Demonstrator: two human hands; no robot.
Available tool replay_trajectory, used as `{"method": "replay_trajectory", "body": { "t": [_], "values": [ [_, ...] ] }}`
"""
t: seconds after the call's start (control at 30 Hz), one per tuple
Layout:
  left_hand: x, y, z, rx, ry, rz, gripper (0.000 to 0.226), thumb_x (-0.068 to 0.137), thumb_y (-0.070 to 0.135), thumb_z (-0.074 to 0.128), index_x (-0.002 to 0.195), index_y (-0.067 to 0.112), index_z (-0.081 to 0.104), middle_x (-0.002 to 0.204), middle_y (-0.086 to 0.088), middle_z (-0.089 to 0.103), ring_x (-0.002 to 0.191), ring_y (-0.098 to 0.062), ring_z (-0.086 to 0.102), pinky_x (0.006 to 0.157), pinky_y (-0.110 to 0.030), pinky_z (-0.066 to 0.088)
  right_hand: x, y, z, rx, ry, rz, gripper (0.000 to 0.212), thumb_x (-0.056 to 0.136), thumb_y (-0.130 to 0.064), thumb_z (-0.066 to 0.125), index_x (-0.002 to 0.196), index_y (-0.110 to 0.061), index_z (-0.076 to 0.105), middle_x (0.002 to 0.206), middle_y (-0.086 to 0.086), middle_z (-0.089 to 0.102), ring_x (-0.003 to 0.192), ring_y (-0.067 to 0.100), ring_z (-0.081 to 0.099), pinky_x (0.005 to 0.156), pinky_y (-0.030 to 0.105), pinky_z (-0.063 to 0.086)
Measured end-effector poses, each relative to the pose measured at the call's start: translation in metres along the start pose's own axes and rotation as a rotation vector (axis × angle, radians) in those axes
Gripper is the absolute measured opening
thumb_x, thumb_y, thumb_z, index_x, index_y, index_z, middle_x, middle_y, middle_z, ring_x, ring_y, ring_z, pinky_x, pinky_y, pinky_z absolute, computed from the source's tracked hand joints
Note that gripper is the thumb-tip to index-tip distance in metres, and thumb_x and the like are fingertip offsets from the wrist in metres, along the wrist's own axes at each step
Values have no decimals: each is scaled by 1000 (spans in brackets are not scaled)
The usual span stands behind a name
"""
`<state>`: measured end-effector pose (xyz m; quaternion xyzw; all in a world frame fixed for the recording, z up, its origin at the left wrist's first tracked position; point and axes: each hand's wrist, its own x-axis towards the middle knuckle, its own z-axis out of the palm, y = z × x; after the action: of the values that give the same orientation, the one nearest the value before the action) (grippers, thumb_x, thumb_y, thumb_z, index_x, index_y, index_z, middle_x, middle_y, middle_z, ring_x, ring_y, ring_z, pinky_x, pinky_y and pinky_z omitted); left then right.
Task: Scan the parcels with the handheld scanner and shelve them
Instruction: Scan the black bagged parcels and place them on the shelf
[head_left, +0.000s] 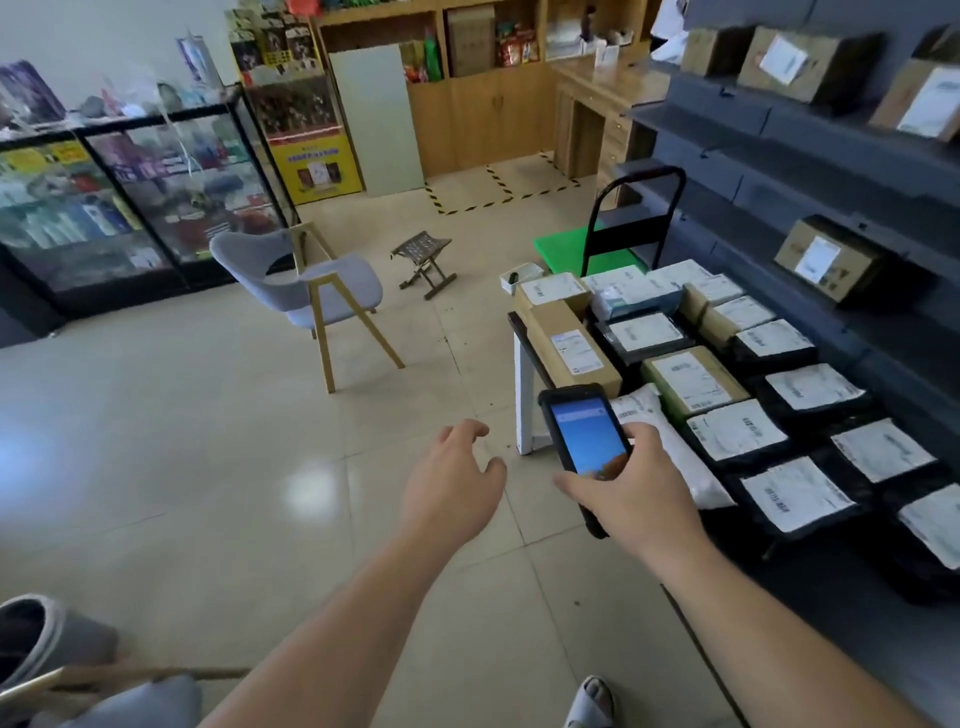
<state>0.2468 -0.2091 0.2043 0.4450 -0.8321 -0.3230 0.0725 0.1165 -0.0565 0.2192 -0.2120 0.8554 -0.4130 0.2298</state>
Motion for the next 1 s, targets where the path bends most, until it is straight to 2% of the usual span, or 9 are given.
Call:
{"method": "replay_trajectory", "body": {
  "t": [0.13, 0.23, 0.33, 0.5, 0.57, 0.63, 0.7, 0.83, 1.0],
  "values": [
    [46, 49, 21, 34, -28, 66, 49, 103, 39, 56, 150, 33, 46, 153, 10, 45, 95, -7, 51, 85, -31, 55, 45, 11, -34, 54, 58, 30, 89, 71, -50, 91, 140, -22, 42, 100, -4, 61, 88, 9, 62, 79, 37, 56],
    [78, 89, 39, 42, -55, 116, 49, 103, 37, 57, 150, 32, 47, 153, 8, 47, 107, -12, 57, 87, -28, 47, 75, 26, -63, 88, 101, 65, 92, 70, -51, 91, 143, -23, 42, 99, -4, 62, 88, 11, 63, 81, 39, 57],
    [107, 125, 63, 43, -100, 167, 49, 102, 37, 57, 149, 33, 47, 151, 9, 48, 104, -10, 54, 83, -27, 47, 97, 45, -91, 97, 152, 112, 88, 71, -52, 90, 139, -24, 41, 101, -4, 60, 88, 11, 63, 78, 38, 56],
    [137, 173, 118, 76, -282, 248, 49, 99, 37, 58, 147, 32, 50, 149, 6, 49, 121, -18, 58, 101, -41, 56, 118, 82, -129, 154, 278, 240, 78, 73, -47, 91, 129, -28, 41, 104, -3, 59, 86, 9, 62, 70, 32, 54],
    [150, 191, 142, 116, -338, 304, 49, 98, 38, 57, 146, 33, 50, 147, 6, 51, 108, -10, 60, 93, -33, 54, 124, 97, -144, 159, 345, 299, 78, 73, -48, 91, 130, -28, 41, 104, -6, 57, 85, 4, 58, 65, 25, 47],
    [161, 209, 161, 151, -378, 370, 48, 100, 39, 56, 147, 33, 50, 145, 8, 53, 85, 2, 56, 72, -23, 49, 127, 109, -155, 155, 401, 362, 74, 74, -47, 90, 126, -27, 41, 100, -9, 55, 82, 1, 55, 63, 21, 42],
    [173, 229, 187, 162, -447, 432, 46, 101, 40, 55, 146, 32, 50, 141, 10, 53, 80, 1, 58, 64, -26, 54, 130, 125, -166, 167, 494, 445, 74, 73, -48, 90, 126, -23, 44, 97, -7, 58, 81, 2, 56, 64, 26, 45],
    [191, 266, 235, 183, -630, 545, 47, 101, 37, 56, 147, 31, 49, 145, 8, 53, 90, -4, 61, 83, -35, 58, 131, 150, -182, 210, 601, 620, 71, 74, -49, 89, 121, -28, 41, 99, -5, 60, 84, 11, 62, 76, 40, 58],
    [198, 300, 293, 236, -794, 662, 48, 101, 36, 58, 148, 27, 51, 147, 6, 54, 95, -7, 55, 86, -33, 53, 119, 180, -189, 239, 746, 806, 73, 72, -51, 88, 125, -27, 44, 97, -5, 62, 79, 14, 68, 67, 39, 59]
  ]
}}
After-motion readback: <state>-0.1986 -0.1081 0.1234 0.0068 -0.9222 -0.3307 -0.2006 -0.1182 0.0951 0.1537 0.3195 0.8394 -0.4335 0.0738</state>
